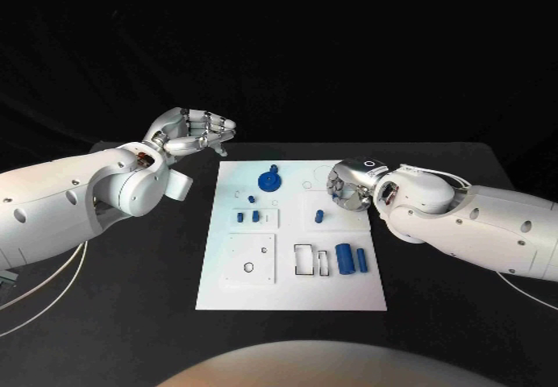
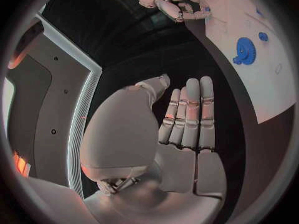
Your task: Assemble the parts on the task board
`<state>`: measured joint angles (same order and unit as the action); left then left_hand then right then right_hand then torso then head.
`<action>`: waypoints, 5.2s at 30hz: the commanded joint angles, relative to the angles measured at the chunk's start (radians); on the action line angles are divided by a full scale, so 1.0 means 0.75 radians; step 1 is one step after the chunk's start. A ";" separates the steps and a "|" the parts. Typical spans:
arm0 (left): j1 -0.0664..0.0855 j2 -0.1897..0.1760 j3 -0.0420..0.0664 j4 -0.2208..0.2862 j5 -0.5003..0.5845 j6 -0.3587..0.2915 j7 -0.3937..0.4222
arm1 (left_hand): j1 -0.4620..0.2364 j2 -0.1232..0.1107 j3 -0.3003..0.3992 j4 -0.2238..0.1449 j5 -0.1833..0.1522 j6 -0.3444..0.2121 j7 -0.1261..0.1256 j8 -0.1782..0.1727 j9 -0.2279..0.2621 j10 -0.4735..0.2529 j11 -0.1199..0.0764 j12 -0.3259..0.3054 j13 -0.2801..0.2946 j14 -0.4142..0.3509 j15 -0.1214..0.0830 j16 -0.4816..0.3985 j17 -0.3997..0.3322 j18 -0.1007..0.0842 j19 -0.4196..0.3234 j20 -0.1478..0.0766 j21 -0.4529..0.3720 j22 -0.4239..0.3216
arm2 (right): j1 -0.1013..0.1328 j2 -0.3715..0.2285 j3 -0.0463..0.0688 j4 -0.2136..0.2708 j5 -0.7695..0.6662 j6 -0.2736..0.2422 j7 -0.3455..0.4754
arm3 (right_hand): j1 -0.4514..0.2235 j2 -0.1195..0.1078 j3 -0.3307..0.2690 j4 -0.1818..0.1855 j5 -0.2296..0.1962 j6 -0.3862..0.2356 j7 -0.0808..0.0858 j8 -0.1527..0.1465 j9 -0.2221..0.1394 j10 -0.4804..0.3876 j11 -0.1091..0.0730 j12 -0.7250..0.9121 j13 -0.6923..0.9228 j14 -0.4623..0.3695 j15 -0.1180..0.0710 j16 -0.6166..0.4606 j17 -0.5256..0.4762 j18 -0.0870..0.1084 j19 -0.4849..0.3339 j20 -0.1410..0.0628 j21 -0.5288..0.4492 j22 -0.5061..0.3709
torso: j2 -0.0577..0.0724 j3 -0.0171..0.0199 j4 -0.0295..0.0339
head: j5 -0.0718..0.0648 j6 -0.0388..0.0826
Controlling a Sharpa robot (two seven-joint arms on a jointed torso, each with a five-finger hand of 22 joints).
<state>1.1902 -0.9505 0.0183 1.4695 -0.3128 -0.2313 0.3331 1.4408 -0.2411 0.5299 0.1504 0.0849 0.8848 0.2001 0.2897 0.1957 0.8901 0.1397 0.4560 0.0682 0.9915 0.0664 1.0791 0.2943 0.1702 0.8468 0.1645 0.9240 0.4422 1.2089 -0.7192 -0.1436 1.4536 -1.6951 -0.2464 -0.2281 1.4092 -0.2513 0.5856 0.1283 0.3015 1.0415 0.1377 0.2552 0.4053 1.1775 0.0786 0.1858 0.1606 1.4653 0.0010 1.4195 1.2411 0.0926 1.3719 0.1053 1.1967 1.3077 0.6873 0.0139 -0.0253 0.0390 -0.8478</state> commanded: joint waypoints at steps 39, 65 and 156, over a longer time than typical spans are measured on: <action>0.001 0.001 0.001 0.008 0.004 -0.002 0.005 | 0.001 -0.006 0.004 -0.024 0.004 -0.019 0.012 -0.011 -0.006 -0.034 0.013 -0.013 -0.002 -0.010 0.010 -0.023 -0.009 0.017 -0.005 0.007 -0.023 -0.012 | -0.015 -0.074 -0.002 0.127 -0.060 -0.305 -0.076 | -0.058 0.044 0.180 -0.150 -0.004 0.050 -0.018 0.049 0.036 0.084 -0.030 0.001 0.018 0.047 -0.028 -0.009 -0.022 -0.050 0.102 -0.029 0.200 0.178 | -0.001 0.0004 -0.0021 | 0.003 -0.003; 0.001 0.019 0.001 -0.009 0.004 0.003 0.005 | 0.001 -0.004 0.002 -0.029 0.004 -0.020 0.014 -0.010 -0.006 -0.048 0.016 -0.016 -0.003 -0.012 0.013 -0.025 -0.010 0.017 -0.006 0.009 -0.027 -0.014 | -0.033 0.043 0.005 0.381 -0.059 -0.306 -0.047 | -0.062 0.045 0.187 -0.158 -0.004 0.050 -0.019 0.051 0.038 0.086 -0.031 0.000 0.019 0.046 -0.029 -0.013 -0.029 -0.054 0.111 -0.029 0.218 0.189 | -0.002 -0.0046 0.0002 | 0.088 -0.018; 0.001 0.031 0.001 -0.007 0.002 0.011 -0.004 | 0.001 -0.002 -0.004 -0.037 0.004 -0.024 0.016 -0.009 -0.006 -0.068 0.019 -0.018 -0.002 -0.018 0.016 -0.030 -0.012 0.016 -0.008 0.012 -0.034 -0.018 | -0.268 0.213 -0.019 0.243 -0.204 -0.273 -0.090 | -0.077 0.043 0.189 -0.173 -0.007 0.045 -0.016 0.052 0.041 0.083 -0.029 -0.005 0.023 0.045 -0.028 -0.016 -0.036 -0.050 0.103 -0.029 0.205 0.184 | -0.001 -0.0009 -0.0009 | 0.178 -0.033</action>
<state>1.1901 -0.9284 0.0181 1.4622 -0.3133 -0.2308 0.3262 1.4409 -0.2411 0.5243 0.1281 0.0849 0.8741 0.2107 0.2858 0.1920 0.8452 0.1556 0.4491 0.0678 0.9809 0.0771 1.0598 0.2867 0.1702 0.8433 0.1680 0.9045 0.4299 1.0110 -0.5580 -0.1553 1.6314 -1.8311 -0.4788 -0.2903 1.3583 -0.2235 0.7244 0.0026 0.2931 1.0692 0.1240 0.2893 0.4341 1.2415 0.0646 0.1768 0.1765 1.4666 -0.0146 1.4118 1.2149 0.0686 1.4467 0.0841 1.3572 1.3079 0.6866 0.0127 -0.0256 0.1722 -0.8726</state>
